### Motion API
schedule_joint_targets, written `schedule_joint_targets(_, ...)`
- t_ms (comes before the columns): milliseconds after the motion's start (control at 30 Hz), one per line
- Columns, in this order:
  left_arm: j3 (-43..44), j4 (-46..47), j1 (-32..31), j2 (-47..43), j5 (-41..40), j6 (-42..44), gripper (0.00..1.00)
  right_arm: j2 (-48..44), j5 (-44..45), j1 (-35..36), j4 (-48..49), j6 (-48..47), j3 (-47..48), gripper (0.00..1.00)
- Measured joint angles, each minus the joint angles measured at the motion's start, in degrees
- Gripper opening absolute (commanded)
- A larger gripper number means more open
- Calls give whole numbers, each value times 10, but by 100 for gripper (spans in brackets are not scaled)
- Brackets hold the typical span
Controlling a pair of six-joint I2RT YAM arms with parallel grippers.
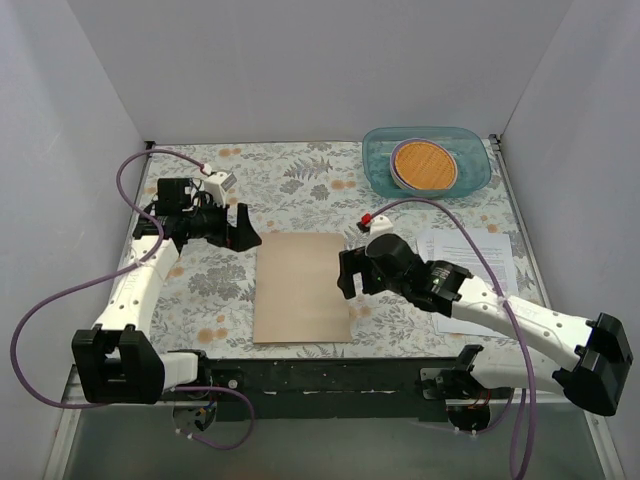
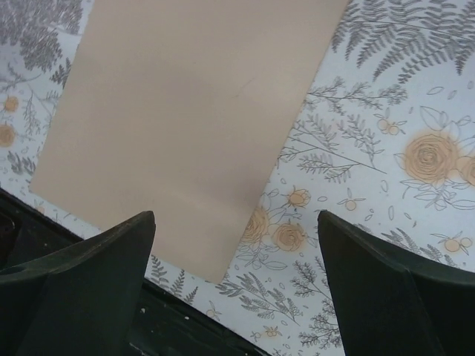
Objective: Put the files into the folder
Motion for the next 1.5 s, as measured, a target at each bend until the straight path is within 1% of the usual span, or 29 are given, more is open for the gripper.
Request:
schedule_joint_targets(100,-17,28,0,20,1,-7,98,14,13,53,4,-16,1,99)
schedule_joint_targets(167,-23,41,0,42,3,-14,98,43,42,102,4,-34,9,98)
schedule_joint_targets(367,-29,93,0,97,6,-41,98,211,149,282,17,-118,59,99)
schedule_joint_targets(433,-29,116,-1,112,3,-50,98,246,167,320,24,-145,59,98)
schedule_joint_targets(467,-28,127,-1,122,1,-55,98,260,174,333,29,-160,59,95)
schedule_joint_targets(600,-9,151,-2,175,-12,-70,98,286,187,347,50,-206,59,92)
schedule_joint_targets(700,1,162,-2,192,-20,-76,98,294,194,349,69,-229,59,89)
schedule_joint_targets(933,2,175,-2,193,-24,-82,98,341,184,356,108,-257,57,80)
schedule_joint_targets(967,2,175,-2,192,-24,-83,98,344,185,356,115,-259,57,77)
schedule_joint_targets(1100,2,175,-2,186,-23,-83,98,347,186,357,134,-258,53,73)
schedule_joint_targets(1167,2,177,-2,186,-22,-83,98,347,195,357,147,-258,46,68)
schedule_joint_targets(1333,3,179,-7,191,-22,-85,98,347,224,357,168,-259,30,61)
schedule_joint_targets(1367,3,178,-9,194,-22,-85,98,347,228,357,170,-260,28,57)
schedule_joint_targets(1500,3,178,-20,203,-22,-85,98,346,248,357,181,-263,15,48)
